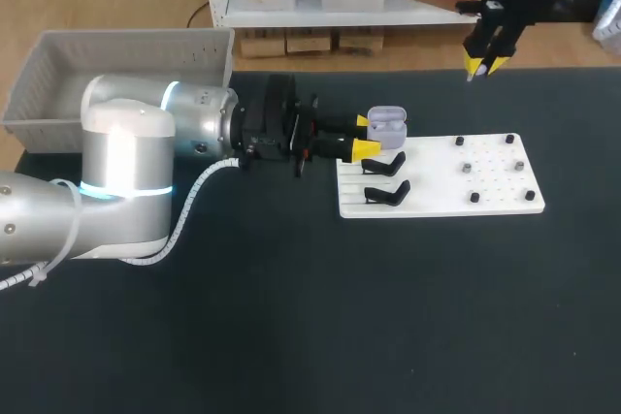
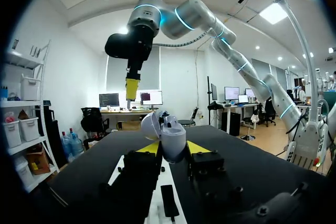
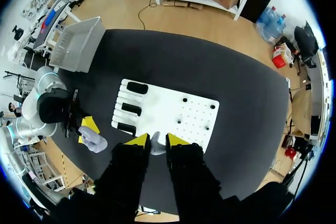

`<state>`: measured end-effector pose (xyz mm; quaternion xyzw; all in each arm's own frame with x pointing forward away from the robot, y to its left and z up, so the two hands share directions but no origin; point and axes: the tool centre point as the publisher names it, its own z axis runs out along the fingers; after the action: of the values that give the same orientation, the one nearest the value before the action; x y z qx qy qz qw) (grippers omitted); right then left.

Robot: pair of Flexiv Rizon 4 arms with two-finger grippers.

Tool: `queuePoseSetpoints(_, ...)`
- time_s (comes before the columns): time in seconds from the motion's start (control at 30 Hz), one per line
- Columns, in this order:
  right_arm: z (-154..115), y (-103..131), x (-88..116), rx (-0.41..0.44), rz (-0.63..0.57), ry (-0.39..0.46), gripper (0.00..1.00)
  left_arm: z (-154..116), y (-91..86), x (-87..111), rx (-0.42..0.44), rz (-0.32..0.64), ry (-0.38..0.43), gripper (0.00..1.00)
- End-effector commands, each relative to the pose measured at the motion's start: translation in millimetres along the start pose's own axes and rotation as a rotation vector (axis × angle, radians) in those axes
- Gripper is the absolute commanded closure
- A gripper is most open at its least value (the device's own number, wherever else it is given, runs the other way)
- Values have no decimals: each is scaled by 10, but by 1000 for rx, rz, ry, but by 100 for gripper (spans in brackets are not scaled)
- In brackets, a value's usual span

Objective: Pick up each earbud case from the left stands, insert the matching earbuds, close the lid, and place the case in the box.

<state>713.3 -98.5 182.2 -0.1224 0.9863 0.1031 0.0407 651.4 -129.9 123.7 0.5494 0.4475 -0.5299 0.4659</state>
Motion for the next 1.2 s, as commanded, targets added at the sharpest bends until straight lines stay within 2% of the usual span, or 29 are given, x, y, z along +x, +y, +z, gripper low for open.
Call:
queuePoseSetpoints(0.03,-2,-4,5,-1,0,-1,100,-1,-7,8,-3,2,-2,100)
queuePoseSetpoints(0.2,-2,-4,5,-1,0,-1,100,-1,-7,8,-3,2,-2,100)
queuePoseSetpoints(0.27,-112,112,51,19,-54,-10,100,-1,-7,8,-3,2,-2,100)
queuePoseSetpoints(0.4,-316,348,164,4,-137,-28,100,-1,-7,8,-3,2,-2,100)
queuePoseSetpoints(0.67,-467,740,363,-15,-261,12,100,-1,-7,8,-3,2,-2,100)
queuePoseSetpoints(0.87,-478,1011,484,6,-330,30,100,-1,-7,8,-3,2,-2,100)
queuePoseSetpoints(1.0,-447,1182,538,15,-365,10,100,-1,-7,8,-3,2,-2,100)
queuePoseSetpoints(1.2,-330,1370,587,31,-410,32,100,-1,-7,8,-3,2,-2,100)
